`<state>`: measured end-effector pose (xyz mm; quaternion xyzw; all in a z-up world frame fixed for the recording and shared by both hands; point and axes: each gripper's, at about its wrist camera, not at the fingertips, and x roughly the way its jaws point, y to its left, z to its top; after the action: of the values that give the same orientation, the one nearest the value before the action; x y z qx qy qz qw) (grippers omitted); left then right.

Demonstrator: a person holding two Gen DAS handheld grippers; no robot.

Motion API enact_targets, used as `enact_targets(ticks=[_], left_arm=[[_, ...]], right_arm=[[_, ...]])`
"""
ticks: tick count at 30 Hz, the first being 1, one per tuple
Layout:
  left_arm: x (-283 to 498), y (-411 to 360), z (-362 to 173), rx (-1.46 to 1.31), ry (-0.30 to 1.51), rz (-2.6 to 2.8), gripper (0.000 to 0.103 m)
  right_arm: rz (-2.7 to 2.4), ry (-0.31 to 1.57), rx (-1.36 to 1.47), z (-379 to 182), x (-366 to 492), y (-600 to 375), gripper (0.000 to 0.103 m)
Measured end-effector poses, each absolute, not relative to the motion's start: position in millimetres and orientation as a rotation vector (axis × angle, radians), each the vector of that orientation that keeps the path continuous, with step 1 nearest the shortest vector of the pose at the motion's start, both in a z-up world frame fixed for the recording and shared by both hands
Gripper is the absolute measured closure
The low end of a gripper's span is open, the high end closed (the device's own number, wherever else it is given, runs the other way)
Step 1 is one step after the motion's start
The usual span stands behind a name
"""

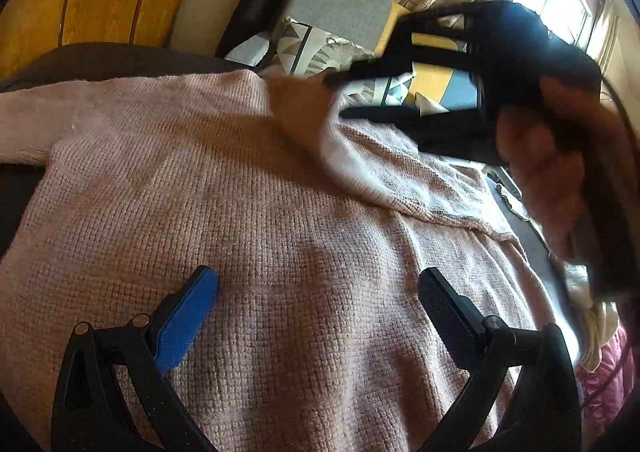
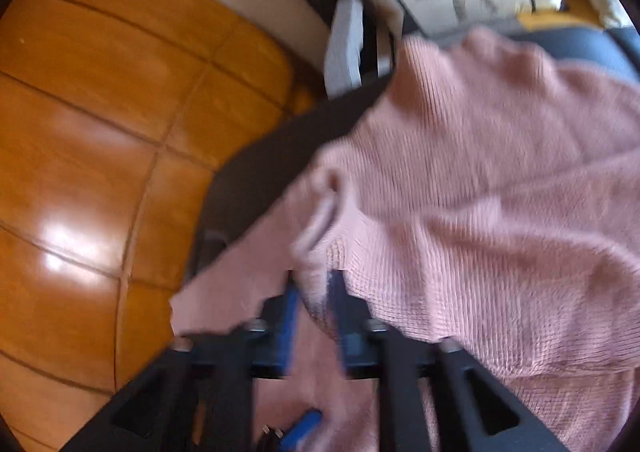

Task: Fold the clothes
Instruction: 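Fold the held sleeve across the sweater body with the right gripper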

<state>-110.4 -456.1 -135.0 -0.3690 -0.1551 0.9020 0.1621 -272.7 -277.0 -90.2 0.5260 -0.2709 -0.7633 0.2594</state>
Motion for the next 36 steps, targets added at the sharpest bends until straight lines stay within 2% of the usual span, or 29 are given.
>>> enact_targets(ticks=[3,8,12,14,16,19,23,26,28,33,36], left_arm=[[-111.4,-456.5,-135.4,-1.054,-0.444,2.574,0.001],[-119.1,-457.0,-129.9,-1.112,-0.472,2.575,0.001],[-137.1,-473.2,-119.4,-1.119,-0.720,2.562,0.001],[-156.5,-480.1,-121.0,-1.188,-0.826,2.569,0.001],[-177.2,-484.3,-126.1,-1.253,-0.882,2.567,0.001],[-199.3,-480.3,-128.9,-1.274,-0.830,2.605,0.001],[-213.6,-471.9,-131.7,-1.260,-0.798,2.640,0.001],[-213.6,-469.4,-133.7,-1.227,-0.801,2.671,0.001],[-211.3,-467.6,-135.0,-1.194,-0.778,2.694,0.001],[-213.4,-460.5,-136.3,-1.201,-0.700,2.725,0.001],[-217.5,-454.9,-136.7,-1.228,-0.642,2.741,0.000]], right_arm=[[-2.057,-0.708,1.426,-100.4,-262.5,-266.0,0.077],[-2.150,-0.821,1.322,-105.1,-216.2,-196.8,0.076],[-2.221,-0.911,1.232,-108.8,-179.2,-141.5,0.076],[-2.256,-1.044,1.211,-121.7,-160.3,-104.9,0.076],[-2.304,-1.164,1.191,-136.6,-143.6,-71.6,0.082],[-2.362,-1.185,1.214,-149.6,-134.6,-45.7,0.093],[-2.444,-1.139,1.199,-146.8,-140.7,-35.5,0.094],[-2.450,-1.226,1.149,-144.7,-147.0,-28.8,0.094],[-2.417,-1.332,1.136,-150.4,-148.1,-21.1,0.089],[-2.333,-1.577,1.053,-161.0,-148.5,-6.9,0.090],[-2.322,-1.658,1.015,-162.8,-151.2,-2.3,0.090]])
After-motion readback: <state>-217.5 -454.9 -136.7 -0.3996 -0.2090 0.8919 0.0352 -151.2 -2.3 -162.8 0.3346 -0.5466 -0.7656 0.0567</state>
